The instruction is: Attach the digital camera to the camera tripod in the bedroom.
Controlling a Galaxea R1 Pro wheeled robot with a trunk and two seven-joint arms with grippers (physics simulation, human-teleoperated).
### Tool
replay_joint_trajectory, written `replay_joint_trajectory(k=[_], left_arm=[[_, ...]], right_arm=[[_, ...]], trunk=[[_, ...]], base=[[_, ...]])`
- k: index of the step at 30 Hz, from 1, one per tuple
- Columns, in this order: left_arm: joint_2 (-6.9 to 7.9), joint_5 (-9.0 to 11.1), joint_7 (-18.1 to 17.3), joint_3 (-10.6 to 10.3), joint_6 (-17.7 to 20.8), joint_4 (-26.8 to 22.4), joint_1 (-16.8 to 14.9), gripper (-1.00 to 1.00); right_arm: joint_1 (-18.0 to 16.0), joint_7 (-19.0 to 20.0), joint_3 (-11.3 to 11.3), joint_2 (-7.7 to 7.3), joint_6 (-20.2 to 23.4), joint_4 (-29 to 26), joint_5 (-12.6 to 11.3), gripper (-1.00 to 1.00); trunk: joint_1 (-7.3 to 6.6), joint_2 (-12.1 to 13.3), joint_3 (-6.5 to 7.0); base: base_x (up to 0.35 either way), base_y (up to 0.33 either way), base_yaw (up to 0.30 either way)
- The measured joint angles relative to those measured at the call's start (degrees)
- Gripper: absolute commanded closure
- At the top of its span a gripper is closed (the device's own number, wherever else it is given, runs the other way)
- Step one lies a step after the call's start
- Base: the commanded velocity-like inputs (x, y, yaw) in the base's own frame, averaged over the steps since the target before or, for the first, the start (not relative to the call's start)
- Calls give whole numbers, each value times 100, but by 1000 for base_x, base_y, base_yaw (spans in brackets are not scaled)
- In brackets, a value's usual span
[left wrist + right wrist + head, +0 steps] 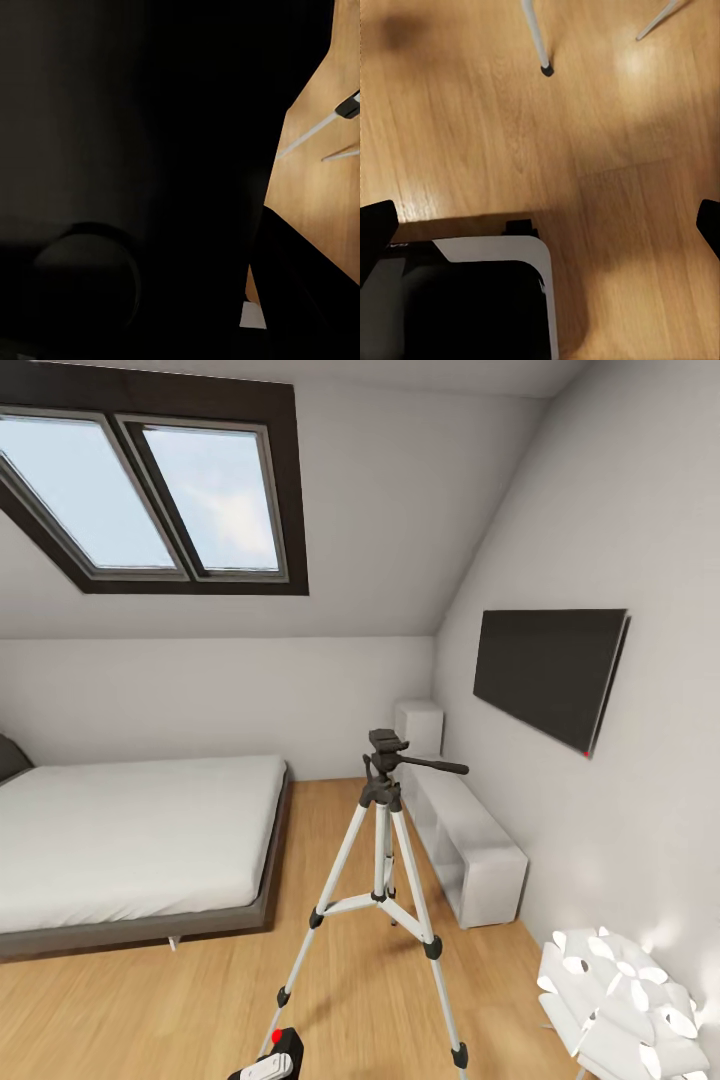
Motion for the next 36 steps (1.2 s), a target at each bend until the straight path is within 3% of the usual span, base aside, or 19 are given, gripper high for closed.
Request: replay_joint_trajectory(k=[22,36], left_arm=[[-6,0,23,0,-9,-11,0,100],[12,34,23,10,1,-4,1,100]], right_arm=[[0,2,14,3,8,1,6,-100],[0,-58,14,37,8,-1,-6,-100]], trunk=[[0,0,0],[-2,0,0]], base=[[1,0,0],[144,-237,0]])
